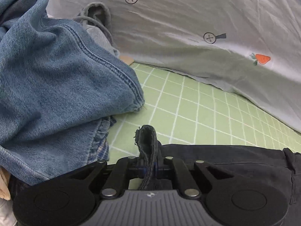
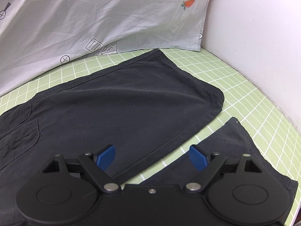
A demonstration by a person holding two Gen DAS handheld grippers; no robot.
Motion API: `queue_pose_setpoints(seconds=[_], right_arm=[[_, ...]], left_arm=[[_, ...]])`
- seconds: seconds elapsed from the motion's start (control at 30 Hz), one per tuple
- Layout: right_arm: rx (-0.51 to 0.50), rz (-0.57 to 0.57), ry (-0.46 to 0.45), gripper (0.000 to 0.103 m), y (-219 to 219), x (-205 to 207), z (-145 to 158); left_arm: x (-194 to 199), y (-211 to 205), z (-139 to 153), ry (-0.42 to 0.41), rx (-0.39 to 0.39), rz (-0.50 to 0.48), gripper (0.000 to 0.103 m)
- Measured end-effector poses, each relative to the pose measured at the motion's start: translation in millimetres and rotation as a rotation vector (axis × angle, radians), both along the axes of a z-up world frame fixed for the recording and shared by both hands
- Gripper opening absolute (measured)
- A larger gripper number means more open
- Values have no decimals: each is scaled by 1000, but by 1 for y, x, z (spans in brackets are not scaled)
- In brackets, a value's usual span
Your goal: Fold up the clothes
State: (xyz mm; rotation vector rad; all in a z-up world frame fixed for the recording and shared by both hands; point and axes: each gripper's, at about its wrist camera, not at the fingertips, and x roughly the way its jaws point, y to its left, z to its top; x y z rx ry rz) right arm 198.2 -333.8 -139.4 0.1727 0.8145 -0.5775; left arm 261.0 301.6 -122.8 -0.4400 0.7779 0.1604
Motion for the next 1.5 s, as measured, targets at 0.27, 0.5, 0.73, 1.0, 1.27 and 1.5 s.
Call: queue_pose_setpoints(seconds=[0.27,0.5,0.73,1.0,1.27,1.5], right_arm=[[-22,53,-17,103,-6,-29,2],[-8,0,-17,103,-29,-92,-10],[-85,0,34,103,-71,-143,-22],[-74,-177,79,102,-150,-180,-27],[107,-115,-10,24,-167,-200,-27],[127,-130,-29,19,-176,-207,-25]], left_arm=[[-43,-17,33,-42,109,77,63],[-103,-73,40,-2,170,-8,75],[-175,-167,-12,199,106,-239,75],[-217,-230,-35,292,121,-242,75],[-226,-250,-37,319,187,-133,79],[-224,-265,-43,339,257,-129,87]])
